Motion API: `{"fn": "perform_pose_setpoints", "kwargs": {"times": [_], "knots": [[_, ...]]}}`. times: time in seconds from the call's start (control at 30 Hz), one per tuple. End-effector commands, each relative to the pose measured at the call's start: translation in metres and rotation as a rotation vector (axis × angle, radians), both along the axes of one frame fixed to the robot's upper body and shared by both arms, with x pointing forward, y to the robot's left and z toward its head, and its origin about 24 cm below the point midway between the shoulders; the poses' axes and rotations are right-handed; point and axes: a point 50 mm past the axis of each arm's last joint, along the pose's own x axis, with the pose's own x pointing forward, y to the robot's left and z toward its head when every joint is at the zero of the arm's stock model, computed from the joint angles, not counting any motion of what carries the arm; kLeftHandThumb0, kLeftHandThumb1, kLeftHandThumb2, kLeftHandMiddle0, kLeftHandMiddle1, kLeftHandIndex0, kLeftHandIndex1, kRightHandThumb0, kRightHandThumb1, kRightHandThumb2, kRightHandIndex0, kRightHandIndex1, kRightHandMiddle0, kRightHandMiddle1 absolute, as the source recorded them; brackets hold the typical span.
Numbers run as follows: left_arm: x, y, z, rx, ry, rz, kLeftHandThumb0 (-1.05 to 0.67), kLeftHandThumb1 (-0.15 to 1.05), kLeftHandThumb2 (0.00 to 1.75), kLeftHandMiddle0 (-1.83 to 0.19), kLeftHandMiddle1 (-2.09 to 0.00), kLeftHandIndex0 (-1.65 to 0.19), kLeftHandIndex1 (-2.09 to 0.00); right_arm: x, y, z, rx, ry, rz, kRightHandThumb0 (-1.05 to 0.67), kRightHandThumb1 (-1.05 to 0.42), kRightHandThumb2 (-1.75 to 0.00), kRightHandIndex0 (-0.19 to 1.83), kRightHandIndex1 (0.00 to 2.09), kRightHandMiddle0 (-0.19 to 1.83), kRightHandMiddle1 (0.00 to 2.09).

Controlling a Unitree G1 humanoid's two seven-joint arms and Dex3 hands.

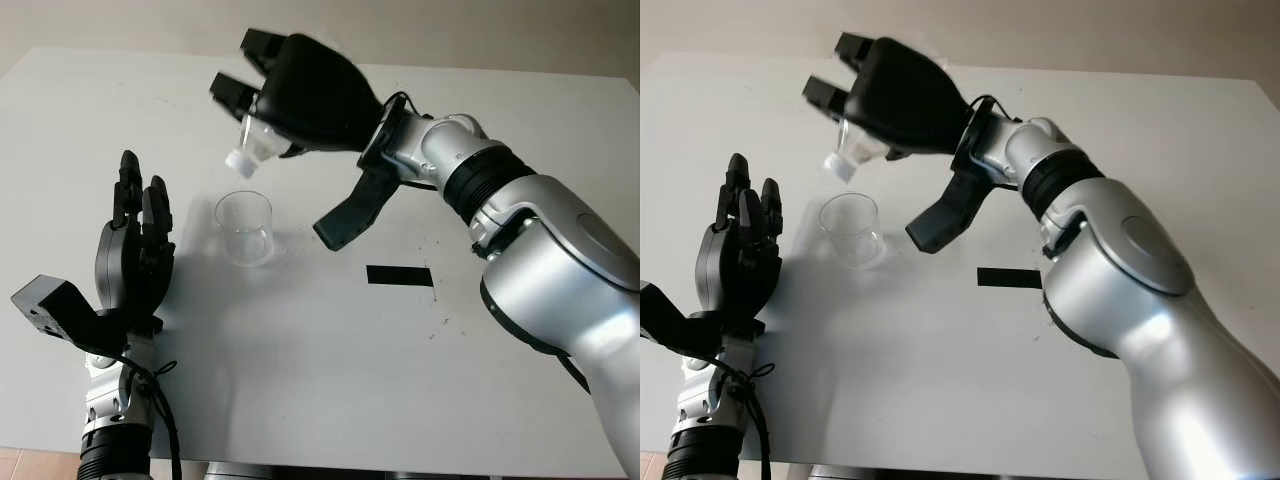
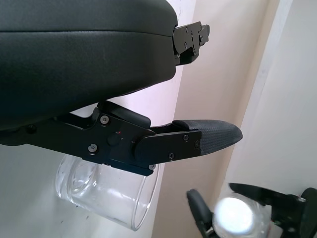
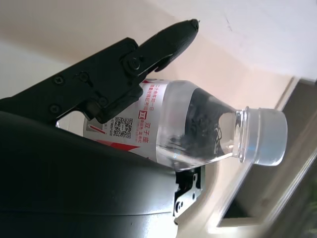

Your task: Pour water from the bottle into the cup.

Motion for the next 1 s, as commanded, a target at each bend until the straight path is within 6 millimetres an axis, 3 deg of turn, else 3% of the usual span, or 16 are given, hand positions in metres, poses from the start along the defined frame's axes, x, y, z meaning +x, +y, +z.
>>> {"fn": "perform_pose_setpoints", "kwargs": {"times": [0.0, 0.07, 0.13, 0.2, 0.27, 0.3, 0.47, 0.6, 0.7, 0.97], "knots": [[-0.004, 0.002, -0.009, 0.001, 0.036, 0.0, -0.72, 1.05, 0.51, 0.18, -0.05, 0.19, -0.04, 0.003, -0.012, 0.004, 0.116, 0.062, -0.028, -0.22, -1.04, -0.13, 1.19, 2.09, 0.78, 2.09], [-0.004, 0.002, -0.009, 0.001, 0.037, 0.0, -0.72, 1.05, 0.51, 0.17, -0.05, 0.19, -0.05, 0.004, -0.018, 0.006, 0.254, 0.152, -0.036, -0.19, -1.02, -0.21, 1.18, 2.09, 0.8, 2.09], [-0.004, 0.003, -0.008, -0.001, 0.031, 0.004, -0.72, 1.05, 0.51, 0.17, -0.05, 0.19, -0.05, 0.007, -0.028, 0.008, 0.453, 0.291, -0.027, -0.16, -0.86, -0.55, 1.22, 2.09, 0.83, 2.09], [-0.004, 0.004, -0.006, -0.005, 0.03, 0.004, -0.73, 1.05, 0.5, 0.17, -0.05, 0.19, -0.05, 0.009, -0.039, 0.009, 0.616, 0.406, -0.015, -0.15, -0.76, -0.73, 1.27, 2.09, 0.87, 2.09], [-0.004, 0.005, -0.006, -0.004, 0.029, 0.003, -0.74, 1.05, 0.49, 0.17, -0.05, 0.19, -0.04, 0.013, -0.047, 0.008, 0.772, 0.536, -0.007, -0.17, -0.79, -0.68, 1.27, 2.09, 0.95, 2.09], [-0.005, 0.006, -0.005, -0.001, 0.029, 0.002, -0.74, 1.05, 0.48, 0.18, -0.05, 0.19, -0.04, 0.014, -0.051, 0.007, 0.833, 0.591, 0.005, -0.19, -0.87, -0.56, 1.26, 2.09, 1.02, 2.09], [-0.005, 0.007, -0.005, -0.007, 0.031, 0.001, -0.73, 1.05, 0.48, 0.17, -0.06, 0.18, -0.03, 0.016, -0.066, -0.001, 0.99, 0.768, 0.042, -0.25, -1.0, -0.3, 1.29, 2.09, 1.14, 2.09], [-0.004, 0.008, -0.006, -0.013, 0.035, -0.002, -0.72, 1.05, 0.48, 0.16, -0.06, 0.17, -0.04, 0.014, -0.081, -0.015, 1.205, 1.019, 0.146, -0.21, -1.04, -0.26, 1.26, 2.09, 1.12, 2.09], [-0.003, 0.008, -0.006, -0.015, 0.036, -0.007, -0.73, 1.05, 0.48, 0.17, -0.05, 0.19, -0.04, 0.005, -0.093, -0.026, 1.352, 1.192, 0.217, -0.2, -1.05, -0.24, 1.15, 2.09, 0.96, 2.09], [-0.001, 0.007, -0.006, -0.005, 0.047, -0.02, -0.75, 1.05, 0.49, 0.19, -0.04, 0.19, -0.01, -0.029, -0.1, -0.041, 1.468, 1.377, 0.241, -0.22, -1.05, -0.26, 1.2, 2.09, 0.84, 2.09]]}}
